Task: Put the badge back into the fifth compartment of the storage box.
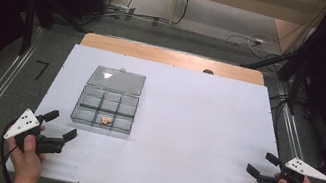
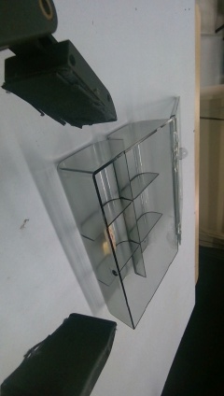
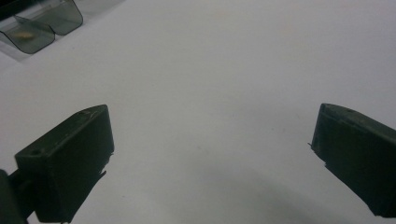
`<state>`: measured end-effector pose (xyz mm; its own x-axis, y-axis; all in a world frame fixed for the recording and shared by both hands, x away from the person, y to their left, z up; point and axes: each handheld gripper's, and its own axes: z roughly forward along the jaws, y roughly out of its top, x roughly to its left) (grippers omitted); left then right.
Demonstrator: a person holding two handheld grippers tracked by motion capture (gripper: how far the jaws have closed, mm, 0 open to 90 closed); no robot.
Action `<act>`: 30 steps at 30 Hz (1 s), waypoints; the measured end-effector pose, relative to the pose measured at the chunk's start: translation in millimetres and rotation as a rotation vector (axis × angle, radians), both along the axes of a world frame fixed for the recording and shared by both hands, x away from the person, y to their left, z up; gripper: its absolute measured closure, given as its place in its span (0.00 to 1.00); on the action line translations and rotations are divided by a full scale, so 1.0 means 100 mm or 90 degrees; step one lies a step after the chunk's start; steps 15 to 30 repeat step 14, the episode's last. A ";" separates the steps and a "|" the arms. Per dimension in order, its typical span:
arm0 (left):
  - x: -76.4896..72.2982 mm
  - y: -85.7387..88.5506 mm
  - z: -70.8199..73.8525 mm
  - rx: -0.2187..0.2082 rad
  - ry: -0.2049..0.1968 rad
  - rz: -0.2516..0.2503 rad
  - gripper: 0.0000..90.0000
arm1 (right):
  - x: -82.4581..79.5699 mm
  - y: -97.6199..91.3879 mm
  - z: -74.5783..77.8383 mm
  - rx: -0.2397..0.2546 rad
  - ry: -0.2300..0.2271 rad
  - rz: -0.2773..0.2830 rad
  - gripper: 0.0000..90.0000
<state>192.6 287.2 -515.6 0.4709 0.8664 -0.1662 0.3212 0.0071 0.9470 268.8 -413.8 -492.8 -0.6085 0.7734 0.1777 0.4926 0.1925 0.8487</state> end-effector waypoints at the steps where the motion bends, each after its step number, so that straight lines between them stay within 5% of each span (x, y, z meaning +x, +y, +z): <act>1: 0.00 0.00 0.00 -0.001 0.000 0.000 0.03 | 0.00 -0.01 -0.01 -0.004 -0.001 0.000 0.00; 11: 0.00 0.01 0.00 -0.009 -0.001 -0.007 0.03 | 0.06 -0.04 -0.06 0.025 0.002 0.006 0.00; 30: 0.00 0.02 0.00 -0.013 -0.002 -0.008 0.03 | 0.06 -0.02 -0.06 0.017 0.003 0.007 0.00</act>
